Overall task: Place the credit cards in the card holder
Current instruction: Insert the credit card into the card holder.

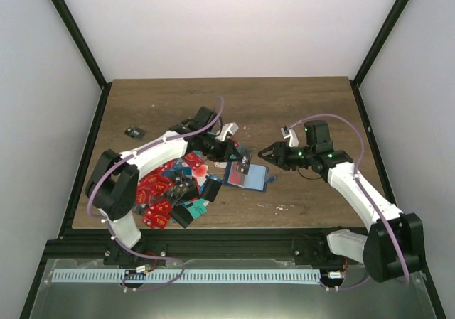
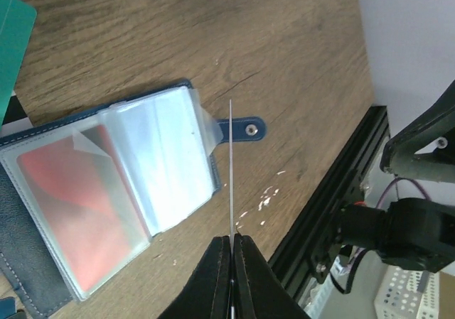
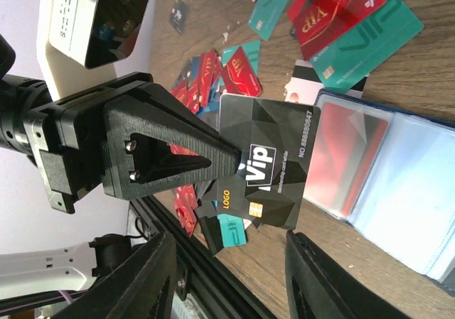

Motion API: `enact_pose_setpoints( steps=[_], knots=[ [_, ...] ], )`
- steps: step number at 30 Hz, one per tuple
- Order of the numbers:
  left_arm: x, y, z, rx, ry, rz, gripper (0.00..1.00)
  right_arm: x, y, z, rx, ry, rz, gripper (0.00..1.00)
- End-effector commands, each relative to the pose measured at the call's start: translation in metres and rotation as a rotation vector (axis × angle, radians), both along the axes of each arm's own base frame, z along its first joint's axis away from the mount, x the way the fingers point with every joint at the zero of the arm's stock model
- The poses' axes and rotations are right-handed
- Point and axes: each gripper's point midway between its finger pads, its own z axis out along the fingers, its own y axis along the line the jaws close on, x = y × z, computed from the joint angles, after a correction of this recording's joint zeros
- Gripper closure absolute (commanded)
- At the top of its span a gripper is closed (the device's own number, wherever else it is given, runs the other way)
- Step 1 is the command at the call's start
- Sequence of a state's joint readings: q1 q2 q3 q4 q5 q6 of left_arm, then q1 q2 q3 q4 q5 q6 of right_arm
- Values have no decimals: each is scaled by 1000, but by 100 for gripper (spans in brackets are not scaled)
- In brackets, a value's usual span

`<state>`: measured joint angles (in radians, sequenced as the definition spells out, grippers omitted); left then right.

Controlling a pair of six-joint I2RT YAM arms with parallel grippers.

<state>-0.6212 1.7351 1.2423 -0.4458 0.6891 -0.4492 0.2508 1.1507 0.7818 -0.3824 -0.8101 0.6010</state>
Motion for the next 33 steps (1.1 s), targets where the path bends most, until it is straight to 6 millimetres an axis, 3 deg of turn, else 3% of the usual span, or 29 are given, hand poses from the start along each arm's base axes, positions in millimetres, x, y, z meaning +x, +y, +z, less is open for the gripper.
enact_pose_setpoints(
  steps=[1,5,12,25,33],
  knots=[
    [-6,0,-17,60,7,-59,96,5,-1,-18,-23,17,5,57],
    [-7,5,-43,131,45,-67,96,2,-3,-50,-59,92,-5,60],
    [-9,7,-75,202,115,-92,96,-2,-5,-89,-112,189,-17,68],
    [-2,-2,-94,211,154,-129,96,-1,-13,-142,-210,311,-36,89],
    [-2,-6,-100,204,181,-138,96,-8,-21,-172,-280,371,-36,94]
  ],
)
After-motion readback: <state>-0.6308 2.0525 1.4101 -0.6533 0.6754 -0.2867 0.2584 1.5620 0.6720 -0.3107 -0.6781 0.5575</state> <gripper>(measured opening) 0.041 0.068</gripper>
